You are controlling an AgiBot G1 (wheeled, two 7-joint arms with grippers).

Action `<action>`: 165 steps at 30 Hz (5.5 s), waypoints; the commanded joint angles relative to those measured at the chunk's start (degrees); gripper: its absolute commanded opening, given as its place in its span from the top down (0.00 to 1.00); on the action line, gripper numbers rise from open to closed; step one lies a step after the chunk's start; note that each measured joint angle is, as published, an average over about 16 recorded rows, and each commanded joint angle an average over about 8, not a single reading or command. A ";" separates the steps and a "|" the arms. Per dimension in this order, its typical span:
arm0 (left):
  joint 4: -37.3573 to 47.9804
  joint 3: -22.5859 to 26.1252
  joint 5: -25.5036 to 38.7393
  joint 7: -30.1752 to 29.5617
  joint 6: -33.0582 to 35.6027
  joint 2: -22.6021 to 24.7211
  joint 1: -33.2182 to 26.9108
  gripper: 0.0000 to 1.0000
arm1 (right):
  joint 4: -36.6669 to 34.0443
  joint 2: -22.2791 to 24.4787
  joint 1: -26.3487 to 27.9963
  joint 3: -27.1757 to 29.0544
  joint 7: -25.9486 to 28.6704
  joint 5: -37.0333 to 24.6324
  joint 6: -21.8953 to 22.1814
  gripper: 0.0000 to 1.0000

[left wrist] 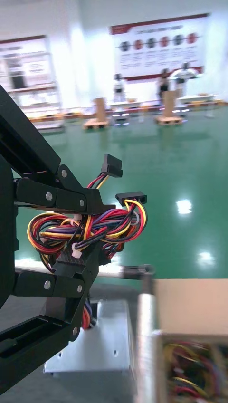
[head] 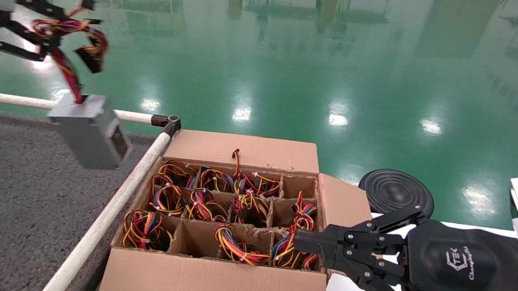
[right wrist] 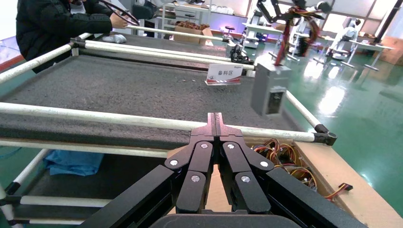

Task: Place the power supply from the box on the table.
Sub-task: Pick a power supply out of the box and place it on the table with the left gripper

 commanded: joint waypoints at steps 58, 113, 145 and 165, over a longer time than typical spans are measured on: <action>29.60 6.32 5.70 9.97 1.16 -1.17 -4.48 1.00 | 0.00 0.00 0.00 0.00 0.00 0.00 0.00 1.00; 35.28 7.05 6.26 12.69 -5.39 -0.94 1.30 0.00 | 0.00 0.00 0.00 0.00 0.00 0.00 0.00 1.00; 35.44 7.00 6.18 12.73 -5.47 -0.78 1.44 0.00 | -0.01 0.01 -0.01 0.00 0.00 0.00 0.01 1.00; 34.11 4.59 3.04 12.98 -4.83 0.43 1.10 0.00 | -0.01 0.01 -0.01 0.00 0.00 0.01 0.02 1.00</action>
